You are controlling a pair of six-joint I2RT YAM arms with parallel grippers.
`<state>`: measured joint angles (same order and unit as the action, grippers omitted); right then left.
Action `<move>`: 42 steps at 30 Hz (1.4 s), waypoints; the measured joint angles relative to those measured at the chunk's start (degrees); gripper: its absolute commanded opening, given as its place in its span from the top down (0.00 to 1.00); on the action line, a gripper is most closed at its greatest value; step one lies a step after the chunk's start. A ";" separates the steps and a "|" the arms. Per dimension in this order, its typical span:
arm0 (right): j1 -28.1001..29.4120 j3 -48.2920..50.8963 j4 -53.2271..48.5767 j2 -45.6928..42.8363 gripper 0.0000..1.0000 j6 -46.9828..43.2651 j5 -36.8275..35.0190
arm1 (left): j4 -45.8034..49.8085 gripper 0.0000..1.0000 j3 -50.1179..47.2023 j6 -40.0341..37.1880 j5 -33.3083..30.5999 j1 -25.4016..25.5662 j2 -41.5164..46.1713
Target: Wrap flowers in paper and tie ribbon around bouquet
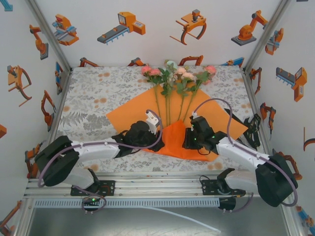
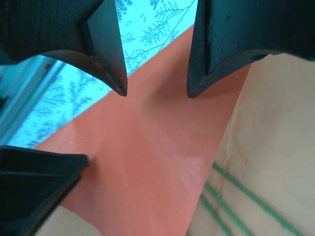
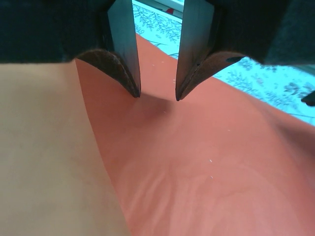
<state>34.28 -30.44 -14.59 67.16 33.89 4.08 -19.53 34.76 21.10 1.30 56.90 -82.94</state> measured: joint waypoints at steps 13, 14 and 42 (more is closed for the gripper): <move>1.49 2.73 -10.67 -12.63 0.68 3.91 1.77 | -0.81 0.52 0.00 4.55 -4.57 -1.11 -5.55; 1.49 3.10 -12.41 -12.94 0.68 5.20 0.70 | -0.81 0.52 0.00 4.83 -4.79 -1.11 -5.55; 2.43 -17.38 -13.68 -0.28 0.67 6.93 -7.82 | 21.03 0.37 8.33 22.08 -11.74 -20.15 7.67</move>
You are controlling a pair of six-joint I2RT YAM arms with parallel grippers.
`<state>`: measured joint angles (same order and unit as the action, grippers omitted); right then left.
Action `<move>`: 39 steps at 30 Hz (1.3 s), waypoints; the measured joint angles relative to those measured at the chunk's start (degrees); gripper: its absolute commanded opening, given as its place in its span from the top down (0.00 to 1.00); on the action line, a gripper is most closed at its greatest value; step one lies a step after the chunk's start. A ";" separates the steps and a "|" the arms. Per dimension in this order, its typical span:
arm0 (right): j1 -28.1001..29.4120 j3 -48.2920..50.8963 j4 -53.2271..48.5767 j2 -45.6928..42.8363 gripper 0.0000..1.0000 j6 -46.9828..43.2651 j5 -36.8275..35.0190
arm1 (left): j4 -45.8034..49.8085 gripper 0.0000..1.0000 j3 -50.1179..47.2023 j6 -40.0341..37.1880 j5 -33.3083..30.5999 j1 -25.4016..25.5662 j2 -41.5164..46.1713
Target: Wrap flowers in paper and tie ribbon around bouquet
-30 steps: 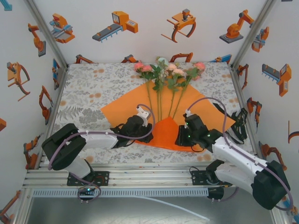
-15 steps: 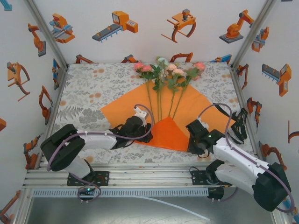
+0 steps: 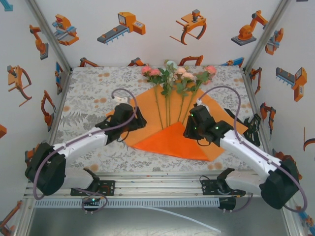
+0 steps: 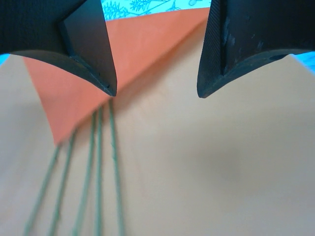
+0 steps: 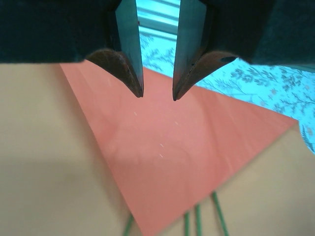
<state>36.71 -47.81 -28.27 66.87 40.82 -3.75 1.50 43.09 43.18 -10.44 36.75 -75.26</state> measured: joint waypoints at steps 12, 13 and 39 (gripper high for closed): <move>0.24 -4.28 11.39 15.67 0.64 -3.41 2.58 | 6.58 0.27 -2.40 6.54 -1.38 -29.88 -2.10; 0.24 -4.70 11.89 16.46 0.64 -3.56 2.71 | 5.86 0.27 -2.40 6.29 -0.90 -30.95 -3.34; 0.24 -5.07 16.79 24.63 0.61 -3.34 5.88 | -17.92 0.37 -5.73 11.50 23.21 -25.00 -15.65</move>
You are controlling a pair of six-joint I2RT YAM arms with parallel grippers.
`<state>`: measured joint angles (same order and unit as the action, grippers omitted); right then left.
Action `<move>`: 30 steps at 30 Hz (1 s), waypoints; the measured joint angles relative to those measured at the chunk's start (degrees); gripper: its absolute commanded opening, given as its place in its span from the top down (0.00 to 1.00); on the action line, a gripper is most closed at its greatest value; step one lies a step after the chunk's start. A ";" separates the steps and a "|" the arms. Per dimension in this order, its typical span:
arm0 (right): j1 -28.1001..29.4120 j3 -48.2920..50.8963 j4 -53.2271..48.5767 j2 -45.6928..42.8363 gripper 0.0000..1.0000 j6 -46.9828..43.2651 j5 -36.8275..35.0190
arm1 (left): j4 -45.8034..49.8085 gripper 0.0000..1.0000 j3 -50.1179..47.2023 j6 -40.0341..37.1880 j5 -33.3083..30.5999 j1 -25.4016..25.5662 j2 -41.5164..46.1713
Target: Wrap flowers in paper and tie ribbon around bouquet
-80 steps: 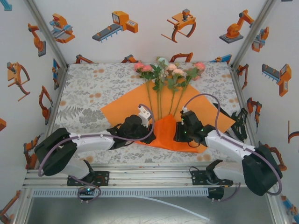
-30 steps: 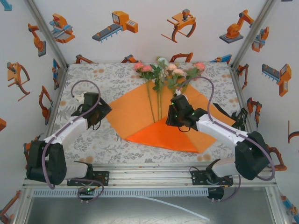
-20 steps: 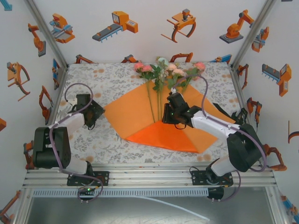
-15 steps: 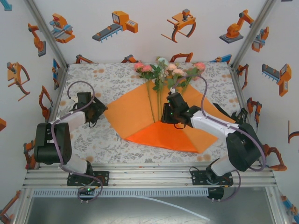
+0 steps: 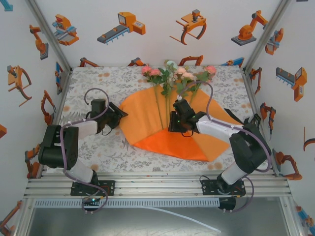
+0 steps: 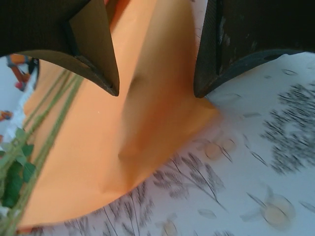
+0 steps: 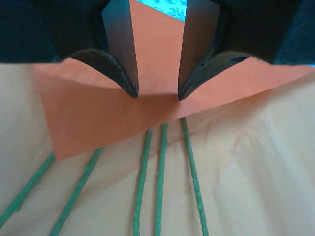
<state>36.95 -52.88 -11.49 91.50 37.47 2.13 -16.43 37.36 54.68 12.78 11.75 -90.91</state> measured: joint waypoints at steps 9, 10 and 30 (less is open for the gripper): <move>0.00 0.13 0.70 3.10 0.60 0.00 0.00 | -0.22 0.28 -8.09 7.39 1.73 6.51 8.90; 0.00 0.17 0.70 3.10 0.60 0.00 -0.02 | 0.85 0.28 -8.33 7.63 1.44 7.48 9.94; 10.12 3.78 -0.17 -8.15 0.52 -6.56 -3.85 | 20.63 0.97 -2.75 4.15 -9.97 18.47 19.04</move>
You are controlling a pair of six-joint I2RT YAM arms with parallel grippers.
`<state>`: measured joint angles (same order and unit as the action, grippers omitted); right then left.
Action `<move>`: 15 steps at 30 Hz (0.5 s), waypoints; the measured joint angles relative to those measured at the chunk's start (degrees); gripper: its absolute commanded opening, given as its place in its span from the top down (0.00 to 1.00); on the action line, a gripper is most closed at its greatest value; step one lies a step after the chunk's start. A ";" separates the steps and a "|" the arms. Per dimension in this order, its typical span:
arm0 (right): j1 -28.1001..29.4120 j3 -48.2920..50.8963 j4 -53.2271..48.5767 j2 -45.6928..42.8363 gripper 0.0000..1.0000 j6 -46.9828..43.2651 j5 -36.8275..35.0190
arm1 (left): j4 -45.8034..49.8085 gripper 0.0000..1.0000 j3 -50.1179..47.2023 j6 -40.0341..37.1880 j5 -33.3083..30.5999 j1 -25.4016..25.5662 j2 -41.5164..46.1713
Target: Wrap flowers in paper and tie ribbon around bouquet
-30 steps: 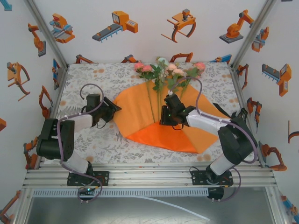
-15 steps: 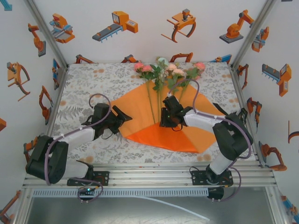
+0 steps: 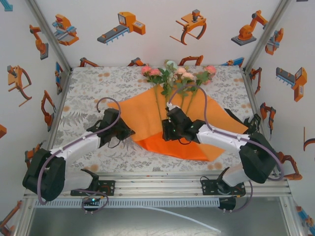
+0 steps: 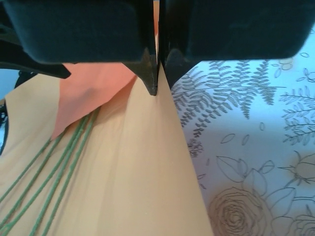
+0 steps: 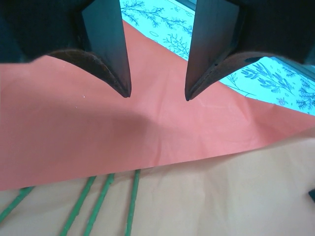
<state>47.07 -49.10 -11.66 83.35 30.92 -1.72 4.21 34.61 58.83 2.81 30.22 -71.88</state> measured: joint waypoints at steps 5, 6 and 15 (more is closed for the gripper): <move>1.75 0.09 0.66 2.25 0.52 -2.58 -4.90 | 0.37 0.97 3.15 -0.44 -0.24 1.79 -0.07; 2.16 -0.02 0.74 3.48 0.52 -3.48 -5.99 | 0.37 0.97 3.45 -0.44 -0.24 2.08 -0.04; 3.98 -2.29 1.46 11.85 0.51 -8.90 -10.58 | 0.66 0.97 4.20 -0.39 -0.22 2.38 -0.04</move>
<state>51.05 -51.40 -10.20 95.20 22.02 -12.29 4.86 38.81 58.43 2.59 32.60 -71.92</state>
